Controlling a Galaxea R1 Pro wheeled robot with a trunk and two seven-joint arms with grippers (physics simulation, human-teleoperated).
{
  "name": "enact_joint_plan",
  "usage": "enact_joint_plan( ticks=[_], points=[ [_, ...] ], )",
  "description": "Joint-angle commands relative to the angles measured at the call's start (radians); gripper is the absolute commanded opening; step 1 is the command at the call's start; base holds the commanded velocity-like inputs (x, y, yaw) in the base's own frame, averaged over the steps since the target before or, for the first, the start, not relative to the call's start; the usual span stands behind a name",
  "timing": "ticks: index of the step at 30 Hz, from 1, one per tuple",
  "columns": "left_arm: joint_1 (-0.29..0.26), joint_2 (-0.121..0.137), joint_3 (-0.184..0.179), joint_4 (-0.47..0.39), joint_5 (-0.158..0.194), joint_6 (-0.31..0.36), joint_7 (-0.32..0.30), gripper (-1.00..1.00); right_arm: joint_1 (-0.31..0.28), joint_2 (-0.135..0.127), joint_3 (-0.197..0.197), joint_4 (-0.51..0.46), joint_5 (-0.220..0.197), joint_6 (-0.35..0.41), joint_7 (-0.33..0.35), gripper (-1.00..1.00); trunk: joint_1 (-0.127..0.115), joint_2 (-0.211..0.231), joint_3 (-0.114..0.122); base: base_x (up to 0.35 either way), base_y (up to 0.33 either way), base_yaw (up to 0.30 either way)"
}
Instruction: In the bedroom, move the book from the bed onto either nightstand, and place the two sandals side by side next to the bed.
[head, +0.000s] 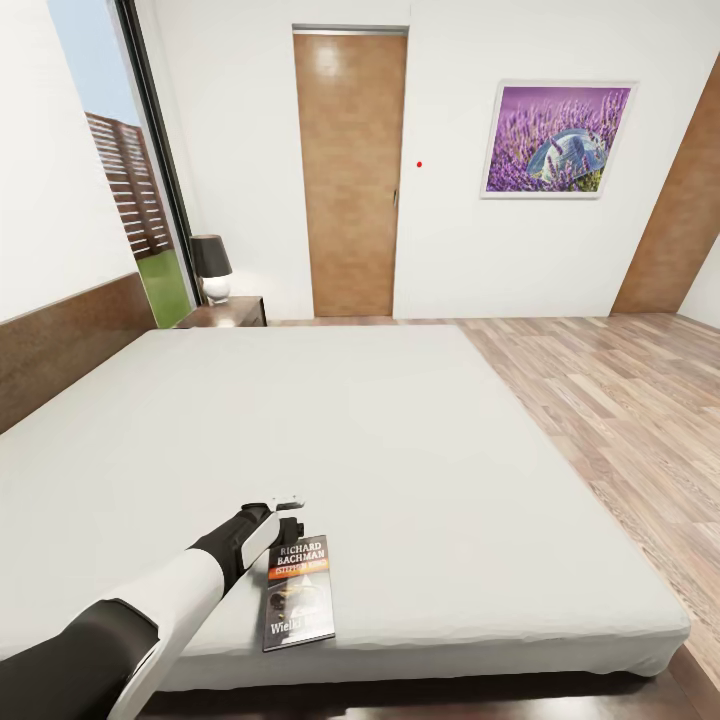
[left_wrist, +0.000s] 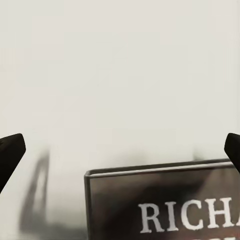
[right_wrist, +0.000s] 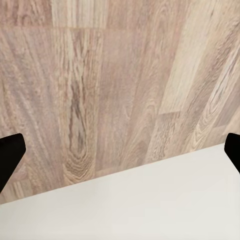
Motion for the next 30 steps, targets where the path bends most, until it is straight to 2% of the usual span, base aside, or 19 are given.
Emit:
enact_joint_plan(
  ticks=[1, 30],
  points=[
    [0.0, 0.001, -0.008, -0.002, 0.011, 0.003, 0.008, 1.0, -0.001, 0.0, -0.008, 0.002, 0.01, -0.006, -0.003, 1.0, 0.0, 0.0, -0.001, 0.0, 0.0, 0.0],
    [0.0, 0.0, -0.008, -0.002, 0.011, 0.003, 0.008, 1.0, -0.001, 0.0, -0.008, 0.001, 0.01, -0.006, -0.003, 1.0, 0.0, 0.0, -0.001, -0.017, 0.0, 0.0]
  ],
)
